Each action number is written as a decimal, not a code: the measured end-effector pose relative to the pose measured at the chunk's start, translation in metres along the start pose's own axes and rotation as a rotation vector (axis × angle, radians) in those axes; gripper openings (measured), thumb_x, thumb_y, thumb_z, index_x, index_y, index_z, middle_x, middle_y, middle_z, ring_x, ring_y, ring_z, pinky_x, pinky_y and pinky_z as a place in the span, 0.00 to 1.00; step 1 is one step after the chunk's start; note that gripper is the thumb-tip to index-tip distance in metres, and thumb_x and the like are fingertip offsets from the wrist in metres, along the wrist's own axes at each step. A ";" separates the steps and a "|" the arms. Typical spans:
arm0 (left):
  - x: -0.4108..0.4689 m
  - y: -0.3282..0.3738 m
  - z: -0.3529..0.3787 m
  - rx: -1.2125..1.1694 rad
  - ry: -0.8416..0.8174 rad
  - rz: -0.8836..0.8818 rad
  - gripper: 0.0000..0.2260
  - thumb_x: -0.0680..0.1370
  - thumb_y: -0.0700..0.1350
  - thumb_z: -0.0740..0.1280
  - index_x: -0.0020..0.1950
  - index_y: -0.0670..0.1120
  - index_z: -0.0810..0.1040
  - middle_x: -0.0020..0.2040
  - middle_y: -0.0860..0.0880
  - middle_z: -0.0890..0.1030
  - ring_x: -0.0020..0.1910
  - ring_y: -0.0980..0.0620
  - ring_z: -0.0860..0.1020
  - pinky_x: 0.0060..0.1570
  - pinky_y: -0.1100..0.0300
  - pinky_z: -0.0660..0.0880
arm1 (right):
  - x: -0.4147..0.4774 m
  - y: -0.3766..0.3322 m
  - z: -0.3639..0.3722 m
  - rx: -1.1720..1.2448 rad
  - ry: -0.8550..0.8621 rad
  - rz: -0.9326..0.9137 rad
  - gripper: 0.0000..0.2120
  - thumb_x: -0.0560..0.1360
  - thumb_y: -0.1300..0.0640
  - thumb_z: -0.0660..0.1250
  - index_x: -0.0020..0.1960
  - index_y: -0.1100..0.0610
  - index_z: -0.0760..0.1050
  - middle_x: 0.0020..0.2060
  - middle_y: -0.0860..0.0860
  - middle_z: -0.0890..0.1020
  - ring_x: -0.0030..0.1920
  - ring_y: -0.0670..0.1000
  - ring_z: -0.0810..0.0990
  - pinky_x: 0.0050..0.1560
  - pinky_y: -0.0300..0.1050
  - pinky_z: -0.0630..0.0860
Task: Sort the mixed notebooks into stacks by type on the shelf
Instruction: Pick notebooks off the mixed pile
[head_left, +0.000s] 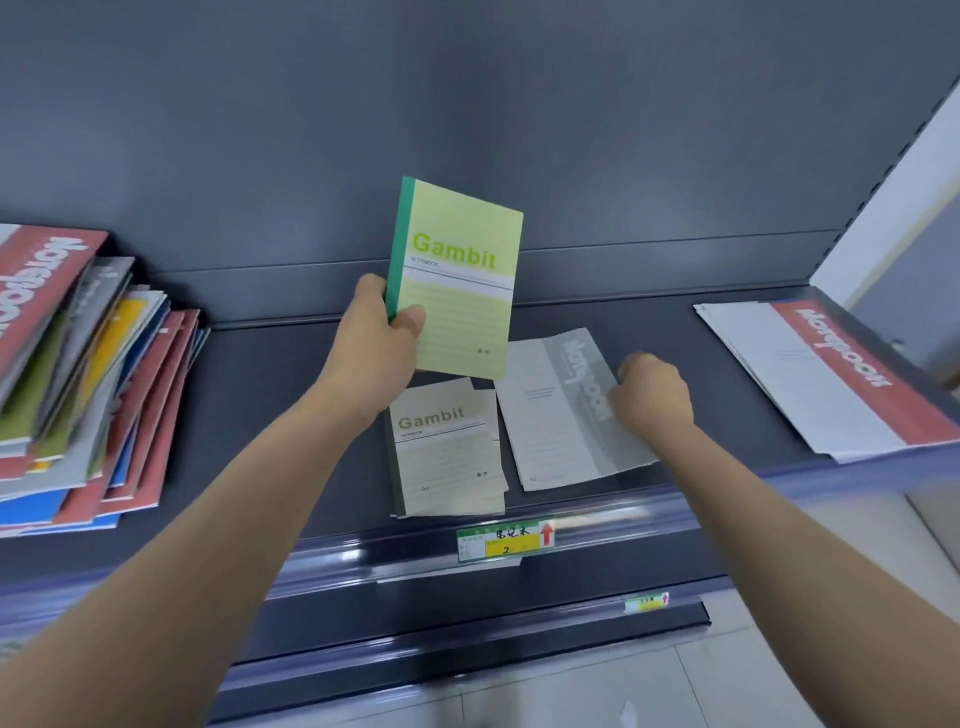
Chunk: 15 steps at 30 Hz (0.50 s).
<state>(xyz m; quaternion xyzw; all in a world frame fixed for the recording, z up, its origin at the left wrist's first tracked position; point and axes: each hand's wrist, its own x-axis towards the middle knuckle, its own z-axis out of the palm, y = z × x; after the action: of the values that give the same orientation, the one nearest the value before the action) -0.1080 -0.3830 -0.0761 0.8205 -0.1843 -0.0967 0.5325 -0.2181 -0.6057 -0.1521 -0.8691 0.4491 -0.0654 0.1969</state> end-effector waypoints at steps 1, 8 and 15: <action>0.001 0.001 0.003 0.001 -0.014 0.002 0.01 0.82 0.43 0.57 0.52 0.46 0.66 0.44 0.55 0.74 0.41 0.60 0.72 0.35 0.65 0.68 | -0.002 0.000 -0.005 -0.021 0.031 -0.023 0.04 0.72 0.68 0.59 0.44 0.62 0.70 0.41 0.58 0.74 0.41 0.58 0.73 0.36 0.42 0.67; 0.004 0.021 0.051 0.024 -0.134 0.029 0.04 0.82 0.44 0.57 0.55 0.47 0.66 0.45 0.56 0.74 0.40 0.60 0.72 0.34 0.64 0.69 | 0.003 0.006 -0.070 -0.079 0.324 -0.312 0.10 0.76 0.64 0.60 0.54 0.64 0.75 0.50 0.62 0.77 0.50 0.61 0.74 0.42 0.45 0.66; 0.003 0.053 0.129 0.050 -0.228 0.044 0.07 0.81 0.44 0.59 0.57 0.44 0.67 0.52 0.49 0.75 0.48 0.51 0.76 0.42 0.56 0.76 | 0.024 0.041 -0.133 -0.133 0.455 -0.441 0.13 0.77 0.65 0.56 0.58 0.63 0.75 0.52 0.61 0.77 0.52 0.62 0.74 0.49 0.50 0.71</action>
<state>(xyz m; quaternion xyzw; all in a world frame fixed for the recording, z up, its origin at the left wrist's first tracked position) -0.1612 -0.5114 -0.0809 0.8130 -0.2641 -0.1729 0.4892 -0.2734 -0.6838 -0.0487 -0.9195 0.2857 -0.2696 0.0152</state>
